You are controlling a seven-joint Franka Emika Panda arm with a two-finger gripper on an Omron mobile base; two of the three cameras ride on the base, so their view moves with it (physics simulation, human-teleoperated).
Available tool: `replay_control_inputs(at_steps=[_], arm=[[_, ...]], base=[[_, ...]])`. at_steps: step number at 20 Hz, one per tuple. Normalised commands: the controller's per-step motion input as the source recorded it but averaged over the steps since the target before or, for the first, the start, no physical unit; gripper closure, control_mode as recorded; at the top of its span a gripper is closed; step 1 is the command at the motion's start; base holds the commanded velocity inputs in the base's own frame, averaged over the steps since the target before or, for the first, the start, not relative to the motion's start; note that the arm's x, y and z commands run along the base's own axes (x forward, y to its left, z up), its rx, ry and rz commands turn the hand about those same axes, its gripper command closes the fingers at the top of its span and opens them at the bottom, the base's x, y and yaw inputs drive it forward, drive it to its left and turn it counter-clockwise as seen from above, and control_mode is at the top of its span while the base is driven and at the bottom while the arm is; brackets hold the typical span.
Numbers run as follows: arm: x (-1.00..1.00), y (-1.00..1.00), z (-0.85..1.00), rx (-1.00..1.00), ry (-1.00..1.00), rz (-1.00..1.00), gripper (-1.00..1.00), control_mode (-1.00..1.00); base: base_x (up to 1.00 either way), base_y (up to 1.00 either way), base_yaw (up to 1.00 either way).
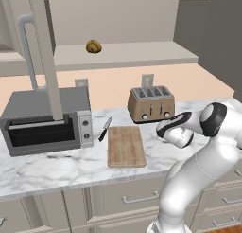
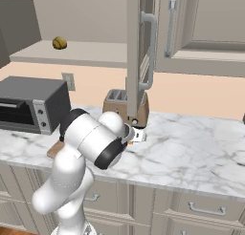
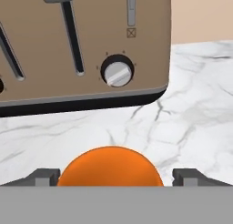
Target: Pick the bread, place it on the cutting board, pick the jam, place it on the counter, and close the cabinet.
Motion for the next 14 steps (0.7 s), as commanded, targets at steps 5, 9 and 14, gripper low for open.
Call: replay_control_inputs(at_steps=[5, 9, 14], arm=[[-0.05, 0.00, 0.00, 0.00, 0.00, 0.00, -1.00, -1.00], [-0.06, 0.00, 0.04, 0.00, 0.00, 0.00, -1.00, -1.00], [-0.12, 0.00, 0.10, 0.00, 0.00, 0.00, -1.00, -1.00]], base=[[0.00, 0.00, 0.00], [0.00, 0.00, 0.00], [0.00, 0.00, 0.00]])
